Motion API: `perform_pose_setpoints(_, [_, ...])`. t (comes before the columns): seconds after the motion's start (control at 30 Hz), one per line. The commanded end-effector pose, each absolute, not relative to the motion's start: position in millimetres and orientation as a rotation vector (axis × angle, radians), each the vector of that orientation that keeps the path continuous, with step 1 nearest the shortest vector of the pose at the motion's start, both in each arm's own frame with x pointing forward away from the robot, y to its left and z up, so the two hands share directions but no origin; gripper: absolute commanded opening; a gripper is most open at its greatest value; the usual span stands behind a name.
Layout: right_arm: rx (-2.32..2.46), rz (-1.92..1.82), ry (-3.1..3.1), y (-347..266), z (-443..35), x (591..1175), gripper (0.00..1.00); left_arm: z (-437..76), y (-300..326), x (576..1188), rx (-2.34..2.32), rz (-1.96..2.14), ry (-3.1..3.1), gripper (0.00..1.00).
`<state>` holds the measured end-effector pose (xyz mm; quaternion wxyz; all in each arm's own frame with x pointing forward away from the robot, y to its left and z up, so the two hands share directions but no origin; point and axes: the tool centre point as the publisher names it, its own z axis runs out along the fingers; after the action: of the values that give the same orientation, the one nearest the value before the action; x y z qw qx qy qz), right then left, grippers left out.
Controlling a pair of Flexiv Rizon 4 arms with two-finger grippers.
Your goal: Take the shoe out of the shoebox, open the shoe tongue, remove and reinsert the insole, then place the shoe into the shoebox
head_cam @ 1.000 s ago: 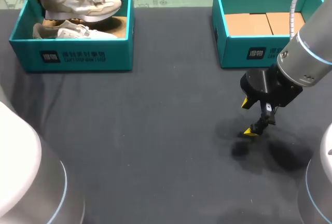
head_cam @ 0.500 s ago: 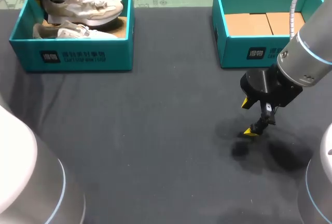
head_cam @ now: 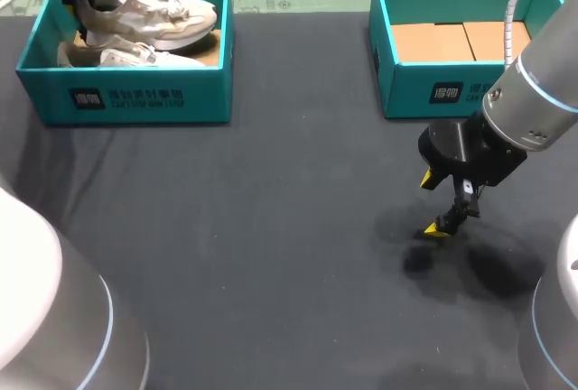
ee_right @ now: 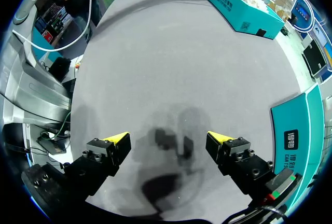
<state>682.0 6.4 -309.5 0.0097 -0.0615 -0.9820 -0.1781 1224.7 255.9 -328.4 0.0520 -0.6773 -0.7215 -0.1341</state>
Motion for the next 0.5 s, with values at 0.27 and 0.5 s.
perform_pose_setpoints(0.27, [-0.194,-0.556,-3.069,7,-310,681,1.0,-338,251,1225,-2.084,-0.469,-2.161,0.0])
perform_pose_setpoints(0.5, [-0.194,-0.556,-3.069,7,-310,681,1.0,-344,253,1226,-2.083,-0.477,-2.143,0.0])
